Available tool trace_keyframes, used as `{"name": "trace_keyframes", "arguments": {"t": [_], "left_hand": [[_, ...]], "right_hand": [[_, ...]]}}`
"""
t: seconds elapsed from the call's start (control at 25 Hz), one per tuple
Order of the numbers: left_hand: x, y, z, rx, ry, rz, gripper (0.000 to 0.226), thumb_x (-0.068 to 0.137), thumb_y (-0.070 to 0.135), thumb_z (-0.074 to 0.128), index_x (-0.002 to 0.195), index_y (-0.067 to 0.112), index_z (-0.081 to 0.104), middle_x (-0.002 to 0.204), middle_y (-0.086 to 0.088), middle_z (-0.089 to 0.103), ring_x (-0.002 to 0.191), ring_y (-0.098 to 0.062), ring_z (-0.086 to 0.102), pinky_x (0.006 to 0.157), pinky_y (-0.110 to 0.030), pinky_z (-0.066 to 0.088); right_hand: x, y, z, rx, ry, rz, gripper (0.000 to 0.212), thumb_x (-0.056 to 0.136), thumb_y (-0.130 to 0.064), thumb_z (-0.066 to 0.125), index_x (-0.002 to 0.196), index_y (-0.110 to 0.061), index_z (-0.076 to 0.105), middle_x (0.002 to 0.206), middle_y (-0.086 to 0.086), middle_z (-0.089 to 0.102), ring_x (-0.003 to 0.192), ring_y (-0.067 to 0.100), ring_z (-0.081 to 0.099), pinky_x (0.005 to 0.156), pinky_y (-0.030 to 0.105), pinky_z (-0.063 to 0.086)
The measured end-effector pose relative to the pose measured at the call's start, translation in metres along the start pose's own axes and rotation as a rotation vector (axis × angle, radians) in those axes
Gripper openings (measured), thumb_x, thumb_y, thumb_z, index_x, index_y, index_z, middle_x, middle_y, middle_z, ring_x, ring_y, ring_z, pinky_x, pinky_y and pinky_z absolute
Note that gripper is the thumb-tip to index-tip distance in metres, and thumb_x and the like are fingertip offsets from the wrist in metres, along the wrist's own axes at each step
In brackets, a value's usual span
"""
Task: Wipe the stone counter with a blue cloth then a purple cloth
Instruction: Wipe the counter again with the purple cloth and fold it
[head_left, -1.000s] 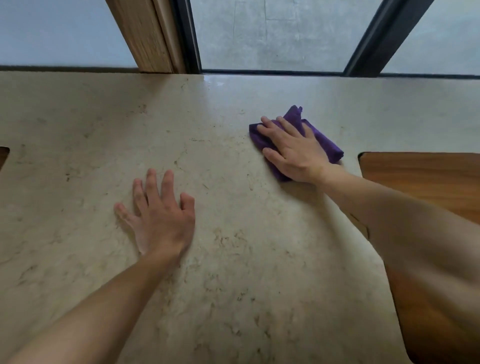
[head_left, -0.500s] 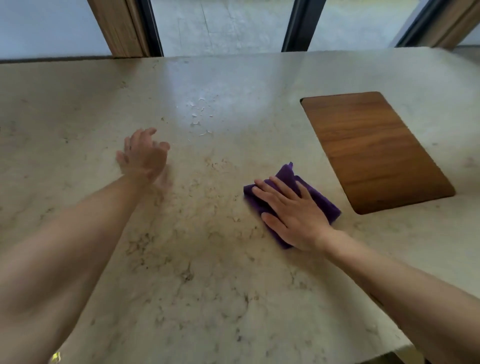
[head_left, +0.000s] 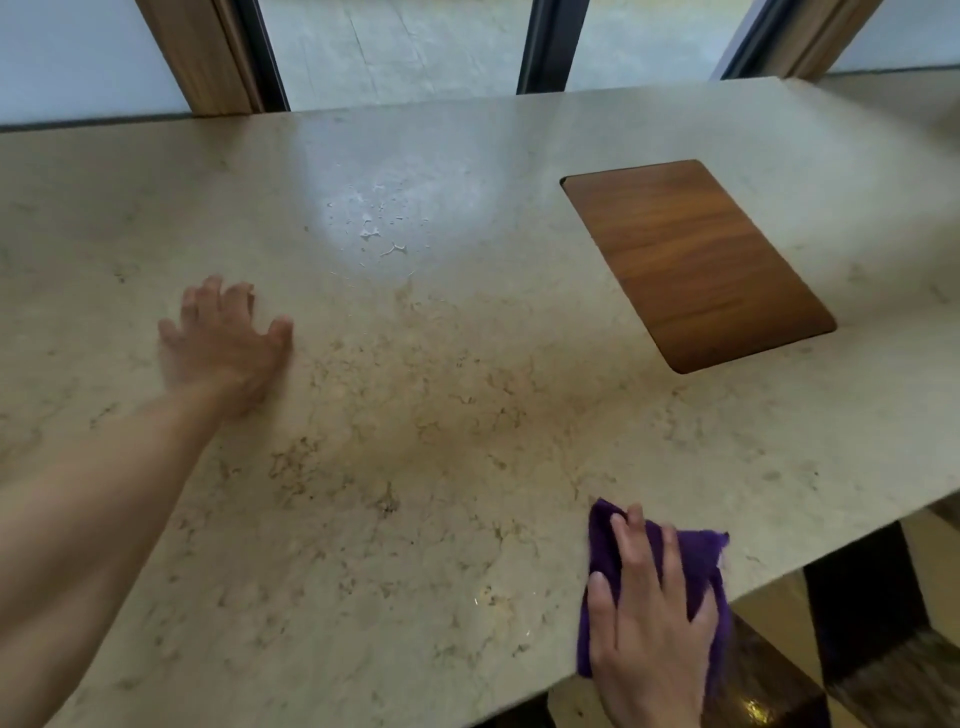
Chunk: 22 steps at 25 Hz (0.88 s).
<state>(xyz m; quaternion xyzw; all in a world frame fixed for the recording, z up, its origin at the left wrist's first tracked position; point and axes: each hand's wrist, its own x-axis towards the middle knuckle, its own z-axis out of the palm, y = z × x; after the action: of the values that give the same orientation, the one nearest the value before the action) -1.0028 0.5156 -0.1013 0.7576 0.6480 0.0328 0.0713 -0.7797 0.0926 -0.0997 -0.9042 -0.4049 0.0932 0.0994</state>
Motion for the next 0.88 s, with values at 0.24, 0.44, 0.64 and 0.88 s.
{"name": "trace_keyframes", "arguments": {"t": [0.24,0.44,0.64,0.88], "left_hand": [[0.019,-0.015,-0.010,0.034,0.002,0.093,0.072,0.086,0.067,0.034,0.147,0.028,0.033,0.163,-0.007,0.018,0.149,-0.031,0.013,0.113,-0.067,0.009],[0.018,-0.023,-0.004,0.081,-0.049,0.062,0.080,0.080,0.073,0.013,0.150,0.035,0.022,0.164,-0.004,0.015,0.150,-0.033,0.011,0.113,-0.069,0.009],[0.016,-0.024,-0.003,0.078,-0.049,0.052,0.075,0.081,0.070,0.015,0.148,0.037,0.024,0.163,-0.004,0.017,0.150,-0.033,0.010,0.113,-0.068,0.009],[0.017,-0.026,0.004,0.053,-0.028,0.069,0.070,0.084,0.067,0.025,0.147,0.036,0.029,0.161,-0.005,0.023,0.150,-0.034,0.012,0.114,-0.069,0.009]], "right_hand": [[0.028,-0.074,0.021,-0.059,-0.015,-0.060,0.061,0.093,-0.040,0.033,0.153,-0.031,0.030,0.164,-0.008,0.028,0.148,0.024,0.030,0.107,0.069,0.027],[0.130,-0.126,0.026,-0.071,-0.030,-0.134,0.058,0.099,-0.045,0.022,0.155,-0.032,0.020,0.166,-0.009,0.020,0.152,0.025,0.019,0.114,0.067,0.016],[0.217,-0.177,0.031,-0.110,0.014,-0.189,0.057,0.100,-0.041,0.026,0.155,-0.029,0.025,0.166,-0.004,0.023,0.152,0.030,0.021,0.114,0.068,0.018],[0.324,-0.244,0.029,-0.063,-0.090,-0.222,0.057,0.102,-0.041,0.022,0.158,-0.034,0.010,0.168,-0.012,0.003,0.155,0.023,0.002,0.118,0.066,0.002]]}}
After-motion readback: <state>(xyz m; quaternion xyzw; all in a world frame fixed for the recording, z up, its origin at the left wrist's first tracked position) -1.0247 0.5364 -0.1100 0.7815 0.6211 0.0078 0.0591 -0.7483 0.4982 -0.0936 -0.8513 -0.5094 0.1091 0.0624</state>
